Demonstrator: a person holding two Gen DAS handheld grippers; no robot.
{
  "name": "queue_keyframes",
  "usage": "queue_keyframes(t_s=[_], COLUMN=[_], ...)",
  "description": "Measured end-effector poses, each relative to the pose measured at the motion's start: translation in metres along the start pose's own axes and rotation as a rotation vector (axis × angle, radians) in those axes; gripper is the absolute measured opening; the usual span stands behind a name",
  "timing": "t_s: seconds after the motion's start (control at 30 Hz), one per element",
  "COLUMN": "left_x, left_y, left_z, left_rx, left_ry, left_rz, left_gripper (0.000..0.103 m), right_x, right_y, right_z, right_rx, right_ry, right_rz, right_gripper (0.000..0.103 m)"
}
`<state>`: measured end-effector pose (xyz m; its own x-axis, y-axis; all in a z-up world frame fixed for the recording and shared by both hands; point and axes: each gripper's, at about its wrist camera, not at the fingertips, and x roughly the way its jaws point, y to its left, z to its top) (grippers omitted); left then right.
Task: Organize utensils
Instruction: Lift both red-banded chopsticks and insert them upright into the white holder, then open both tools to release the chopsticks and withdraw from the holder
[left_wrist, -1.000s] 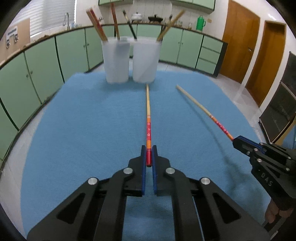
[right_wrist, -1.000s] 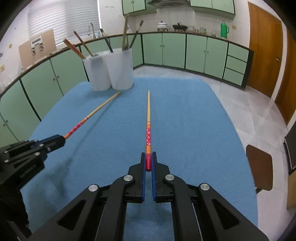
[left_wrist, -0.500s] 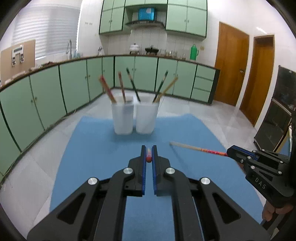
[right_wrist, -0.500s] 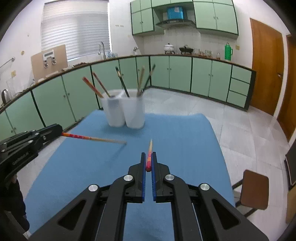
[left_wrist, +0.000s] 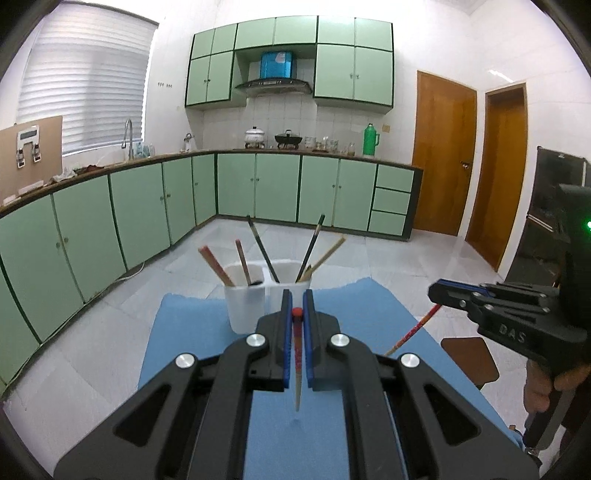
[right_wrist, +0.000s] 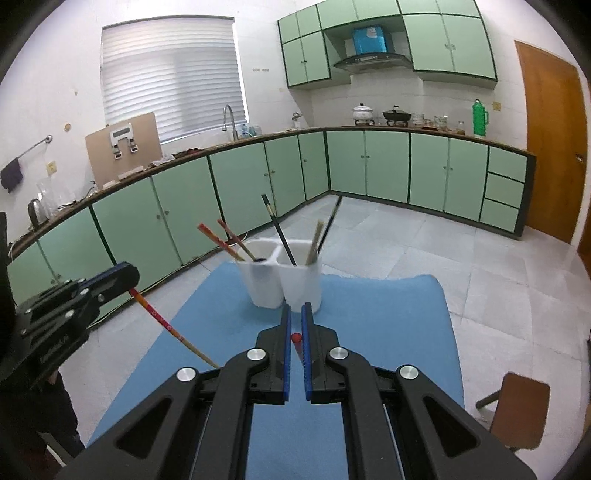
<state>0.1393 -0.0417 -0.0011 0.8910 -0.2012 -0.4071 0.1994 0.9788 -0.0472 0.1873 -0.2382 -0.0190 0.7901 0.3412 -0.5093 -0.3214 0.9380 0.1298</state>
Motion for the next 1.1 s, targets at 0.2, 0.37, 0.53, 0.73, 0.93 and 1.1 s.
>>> queue_keyframes(t_s=[0.2,0.37,0.53,0.73,0.93,1.1], left_x=[-0.005,-0.007,-0.007,0.007,0.033,0.063], left_y=[0.004,0.008,0.003,-0.002,0.002,0.015], left_z=[0.019,0.041,0.073,0.116,0.146,0.155], left_rx=[0.005,0.003,0.044,0.073,0.088,0.082], left_ry=[-0.036,-0.078,-0.141,-0.215,-0.238,-0.214], left_rz=[-0.021,-0.03,-0.026,-0.014,0.006,0.028], left_gripper=[0.005,0.005,0.005,0.005,0.005,0.005], right_x=[0.001,-0.003,-0.004,0.011,0.032,0.056], right_y=[0.009,0.014,0.019,0.022,0.017,0.009], right_z=[0.03,0.059,0.093,0.137,0.174,0.194], right_rx=[-0.039,-0.061,-0.082,-0.076,-0.049,-0.019], right_ry=[-0.018,-0.059,-0.112,-0.172,-0.215,-0.244], right_rz=[0.04,0.064,0.074,0.079,0.088,0.087], right_gripper=[0.005,0.005,0.005,0.005,0.005,0.005])
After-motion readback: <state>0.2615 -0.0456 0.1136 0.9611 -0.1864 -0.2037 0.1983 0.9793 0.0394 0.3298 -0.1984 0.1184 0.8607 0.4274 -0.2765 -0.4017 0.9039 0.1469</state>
